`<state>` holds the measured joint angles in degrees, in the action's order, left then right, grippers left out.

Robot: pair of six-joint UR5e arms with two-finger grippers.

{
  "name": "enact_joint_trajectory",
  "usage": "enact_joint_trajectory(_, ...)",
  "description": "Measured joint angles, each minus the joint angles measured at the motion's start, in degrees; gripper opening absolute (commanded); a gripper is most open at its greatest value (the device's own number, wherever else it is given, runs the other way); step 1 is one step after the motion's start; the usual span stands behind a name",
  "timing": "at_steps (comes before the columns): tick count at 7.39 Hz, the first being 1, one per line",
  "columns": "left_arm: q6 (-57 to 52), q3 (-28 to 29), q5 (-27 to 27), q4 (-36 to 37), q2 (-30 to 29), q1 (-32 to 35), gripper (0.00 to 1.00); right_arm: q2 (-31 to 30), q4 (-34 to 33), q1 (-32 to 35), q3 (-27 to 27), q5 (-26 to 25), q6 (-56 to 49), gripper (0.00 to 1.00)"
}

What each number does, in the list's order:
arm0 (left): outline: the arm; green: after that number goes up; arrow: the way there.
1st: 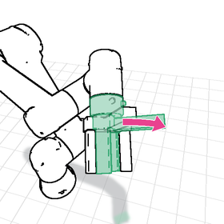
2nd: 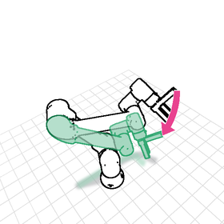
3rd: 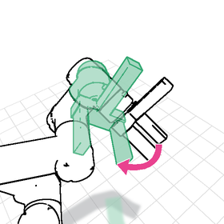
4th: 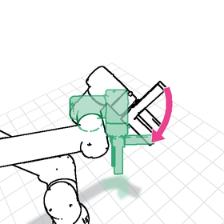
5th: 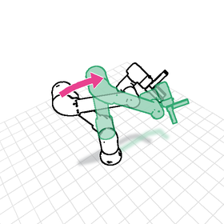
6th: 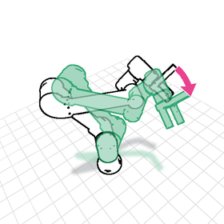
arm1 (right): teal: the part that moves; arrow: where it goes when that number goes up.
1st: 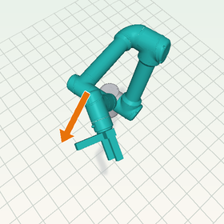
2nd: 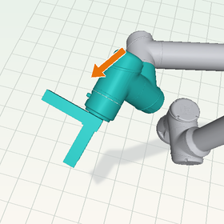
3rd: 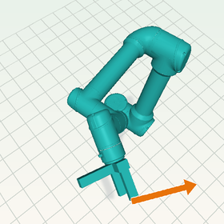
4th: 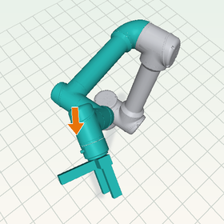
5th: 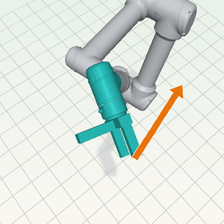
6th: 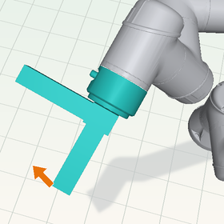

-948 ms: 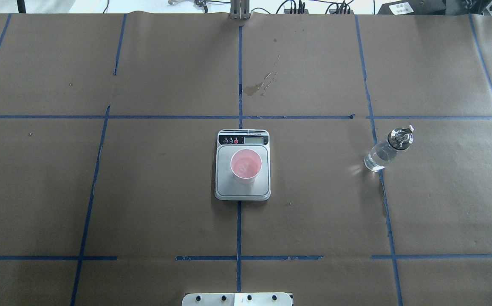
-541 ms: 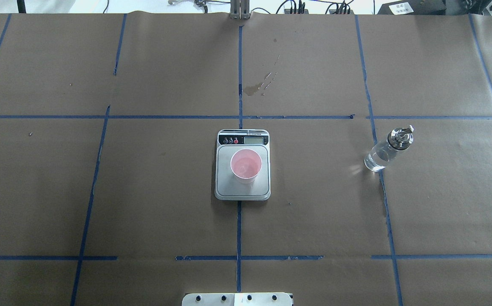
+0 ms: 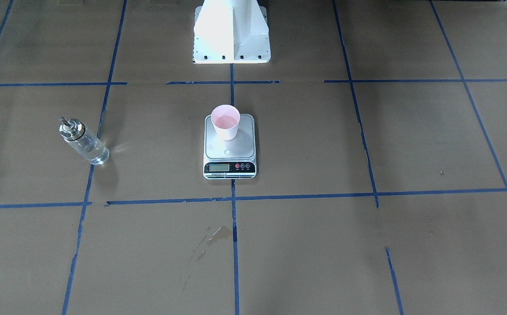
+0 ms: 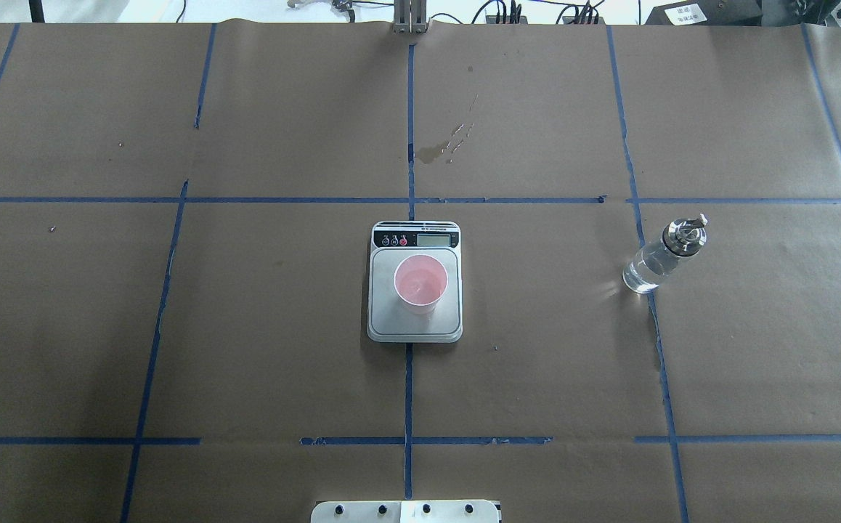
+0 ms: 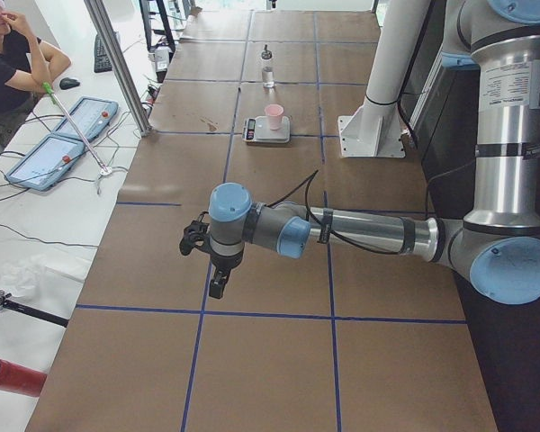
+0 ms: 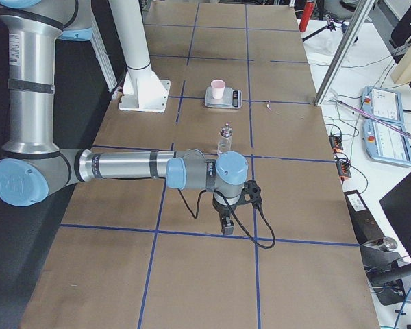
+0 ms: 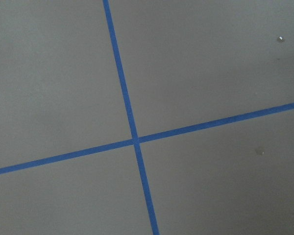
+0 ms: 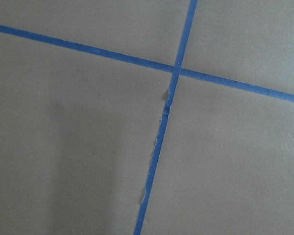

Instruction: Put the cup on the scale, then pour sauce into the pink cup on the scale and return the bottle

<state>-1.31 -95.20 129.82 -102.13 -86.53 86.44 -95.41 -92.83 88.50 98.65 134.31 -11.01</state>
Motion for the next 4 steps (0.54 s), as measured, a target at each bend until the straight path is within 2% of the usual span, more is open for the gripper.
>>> enact_joint_trajectory(2,-5.2,3.9,1.4,0.2,-0.4,3.8,1.00,-0.1,0.4,0.6,-0.8,2.7,1.1,1.00)
enact_joint_trajectory(4,-5.7,3.9,1.7,1.8,-0.9,4.5,1.00,-0.3,0.5,1.2,-1.1,4.1,1.4,1.00)
